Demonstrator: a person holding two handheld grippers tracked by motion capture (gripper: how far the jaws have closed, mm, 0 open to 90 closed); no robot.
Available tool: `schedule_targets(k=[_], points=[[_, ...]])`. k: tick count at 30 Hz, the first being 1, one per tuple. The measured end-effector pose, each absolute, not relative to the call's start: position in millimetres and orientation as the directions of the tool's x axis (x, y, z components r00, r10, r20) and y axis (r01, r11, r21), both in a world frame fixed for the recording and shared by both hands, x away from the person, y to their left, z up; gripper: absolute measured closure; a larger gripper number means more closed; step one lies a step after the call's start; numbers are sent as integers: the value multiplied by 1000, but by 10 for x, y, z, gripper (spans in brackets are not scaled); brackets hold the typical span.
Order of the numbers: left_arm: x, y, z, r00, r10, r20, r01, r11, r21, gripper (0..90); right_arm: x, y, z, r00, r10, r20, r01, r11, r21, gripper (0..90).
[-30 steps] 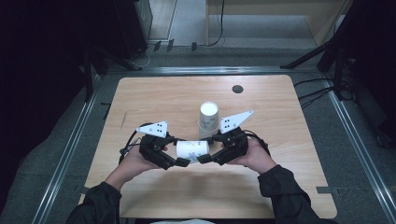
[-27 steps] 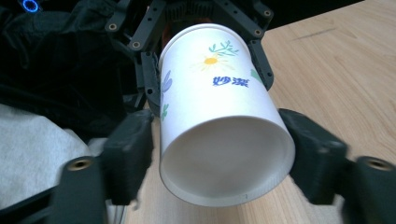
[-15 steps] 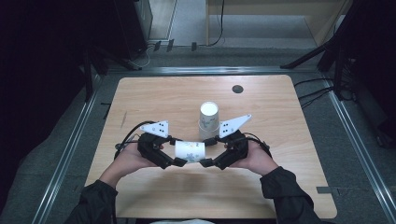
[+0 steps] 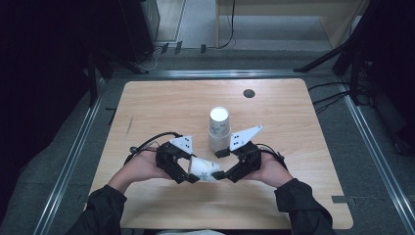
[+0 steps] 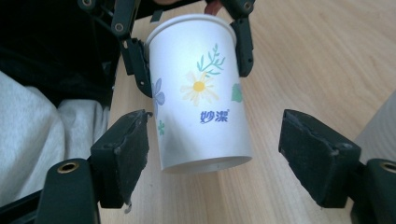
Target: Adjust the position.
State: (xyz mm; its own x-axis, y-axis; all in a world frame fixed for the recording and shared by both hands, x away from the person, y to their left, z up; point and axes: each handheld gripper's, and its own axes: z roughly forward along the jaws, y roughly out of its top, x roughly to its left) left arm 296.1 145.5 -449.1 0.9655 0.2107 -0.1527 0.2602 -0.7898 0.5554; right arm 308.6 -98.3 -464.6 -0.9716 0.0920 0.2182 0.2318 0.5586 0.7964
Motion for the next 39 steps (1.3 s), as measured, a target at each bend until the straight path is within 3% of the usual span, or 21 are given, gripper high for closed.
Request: schedule_targets(k=[16, 23, 32, 39], points=[[2920, 1289, -4519, 971, 201, -129, 238, -844, 480, 246, 3028, -700, -4935, -972, 45, 231, 198, 683, 703, 280], [2918, 1273, -4533, 974, 189, -127, 227, -853, 470, 245, 3019, -674, -4962, -973, 32, 230, 186, 699, 690, 335], [2942, 1288, -4555, 971, 199, -135, 240, -837, 492, 187, 3027, -694, -4952, -973, 41, 227, 191, 697, 691, 336], [2991, 1393, -4478, 963, 228, -144, 269, -779, 566, 157, 3062, -789, -4871, -974, 66, 215, 203, 667, 717, 336]])
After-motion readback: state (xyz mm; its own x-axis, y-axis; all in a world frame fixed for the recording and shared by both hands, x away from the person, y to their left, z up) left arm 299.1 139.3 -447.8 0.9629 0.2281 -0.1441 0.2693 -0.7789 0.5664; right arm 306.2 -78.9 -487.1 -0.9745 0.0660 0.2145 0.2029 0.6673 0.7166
